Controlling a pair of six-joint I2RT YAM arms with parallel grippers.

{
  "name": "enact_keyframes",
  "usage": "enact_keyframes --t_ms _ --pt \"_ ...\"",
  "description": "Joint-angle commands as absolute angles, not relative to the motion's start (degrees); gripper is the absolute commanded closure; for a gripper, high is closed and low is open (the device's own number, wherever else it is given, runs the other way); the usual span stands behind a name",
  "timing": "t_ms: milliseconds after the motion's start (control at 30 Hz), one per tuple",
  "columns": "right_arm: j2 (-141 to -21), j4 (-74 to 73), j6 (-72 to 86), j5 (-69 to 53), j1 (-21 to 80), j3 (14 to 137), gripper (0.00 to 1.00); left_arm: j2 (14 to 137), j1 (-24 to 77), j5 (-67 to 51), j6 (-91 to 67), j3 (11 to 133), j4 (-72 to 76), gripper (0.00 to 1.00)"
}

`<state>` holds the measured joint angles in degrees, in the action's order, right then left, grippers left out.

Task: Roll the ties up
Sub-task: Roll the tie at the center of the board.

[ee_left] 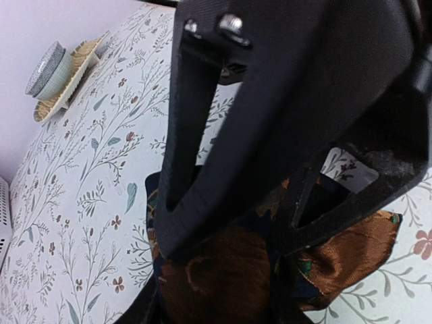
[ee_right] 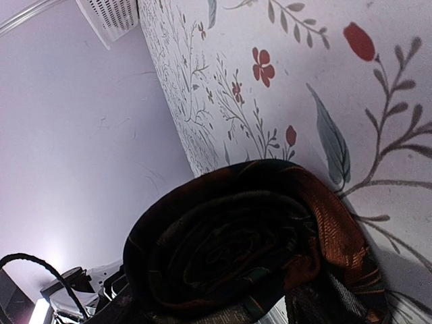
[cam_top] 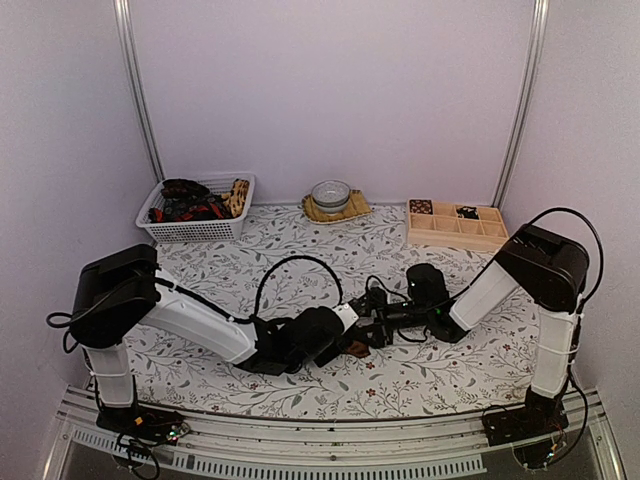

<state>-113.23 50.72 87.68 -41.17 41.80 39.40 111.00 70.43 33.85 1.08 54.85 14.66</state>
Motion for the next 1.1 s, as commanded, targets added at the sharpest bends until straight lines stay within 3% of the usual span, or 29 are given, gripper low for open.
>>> enact_keyframes --t_ms 0,500,733,967,1067 --pt "-117.78 51.86 88.39 -41.76 42.91 40.75 0.37 110.84 70.45 29.27 2.62 53.45 13.87 0.71" --pt "-118.49 52.12 87.95 -40.09 42.96 38.42 0.46 105.55 70.47 26.48 2.1 49.59 14.58 0.43" --pt "-118.3 51.83 86.81 -40.48 42.8 38.51 0.47 100.64 70.15 23.47 0.55 48.11 13.5 0.22" --pt "-116.66 48.11 82.95 -40.65 42.8 39.25 0.47 96.05 67.79 14.12 -3.37 46.29 11.83 0.01" --pt "-116.4 47.11 81.57 -40.69 42.78 39.62 0.47 93.68 64.54 6.73 -7.78 44.79 11.84 0.0"
